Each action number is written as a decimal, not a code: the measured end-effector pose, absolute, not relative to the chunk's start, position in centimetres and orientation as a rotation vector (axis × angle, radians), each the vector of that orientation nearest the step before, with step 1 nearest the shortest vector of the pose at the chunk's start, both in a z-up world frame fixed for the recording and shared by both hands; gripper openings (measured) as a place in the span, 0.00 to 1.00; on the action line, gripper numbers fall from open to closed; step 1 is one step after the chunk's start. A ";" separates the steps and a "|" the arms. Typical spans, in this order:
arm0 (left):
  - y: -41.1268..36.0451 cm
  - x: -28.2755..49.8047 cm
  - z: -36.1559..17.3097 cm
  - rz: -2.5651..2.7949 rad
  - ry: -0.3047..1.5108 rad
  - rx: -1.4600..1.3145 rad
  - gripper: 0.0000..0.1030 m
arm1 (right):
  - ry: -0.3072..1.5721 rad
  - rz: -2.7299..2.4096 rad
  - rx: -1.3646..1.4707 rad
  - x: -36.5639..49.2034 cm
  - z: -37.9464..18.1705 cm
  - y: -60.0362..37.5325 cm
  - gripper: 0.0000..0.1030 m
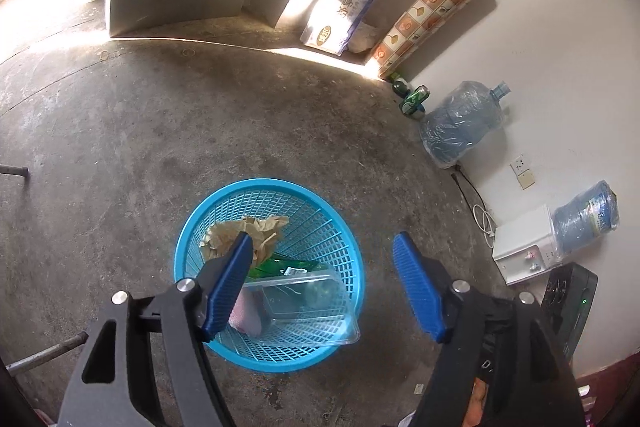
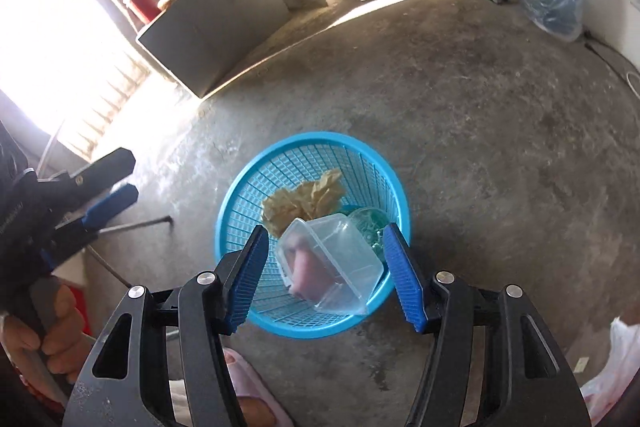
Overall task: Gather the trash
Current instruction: 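Open the left tool over the basket while the right tool drops the box, then bring both tools back to the table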
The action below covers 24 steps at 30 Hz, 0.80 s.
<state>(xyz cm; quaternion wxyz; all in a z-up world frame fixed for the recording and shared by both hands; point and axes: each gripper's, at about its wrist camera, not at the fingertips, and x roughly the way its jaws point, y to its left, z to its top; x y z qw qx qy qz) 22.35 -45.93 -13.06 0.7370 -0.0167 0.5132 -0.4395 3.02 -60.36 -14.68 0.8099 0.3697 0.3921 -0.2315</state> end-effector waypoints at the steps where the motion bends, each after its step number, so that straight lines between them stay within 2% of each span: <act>1: -45.6 21.8 -12.2 -0.975 1.125 -0.043 0.69 | 0.818 -0.490 0.817 2.0 -14.0 -60.3 0.55; 6: -42.7 18.2 -6.6 -1.069 1.065 -0.076 0.73 | 0.750 -0.448 0.875 -1.2 -10.7 -58.8 0.58; 8: -41.2 16.6 -4.0 -1.108 1.020 -0.061 0.76 | 0.721 -0.419 0.894 -1.8 -9.4 -58.2 0.67; 11: -37.7 14.4 -0.3 -1.147 0.953 -0.047 0.79 | 0.672 -0.369 0.930 -2.2 -7.6 -57.3 0.73; 18: -25.5 10.4 5.4 -1.115 0.826 -0.039 0.87 | 0.586 -0.184 0.913 0.5 -2.8 -52.8 0.75; 24: -11.9 8.9 6.7 -0.848 0.778 -0.084 0.88 | 0.652 0.026 0.825 5.6 -0.4 -45.8 0.76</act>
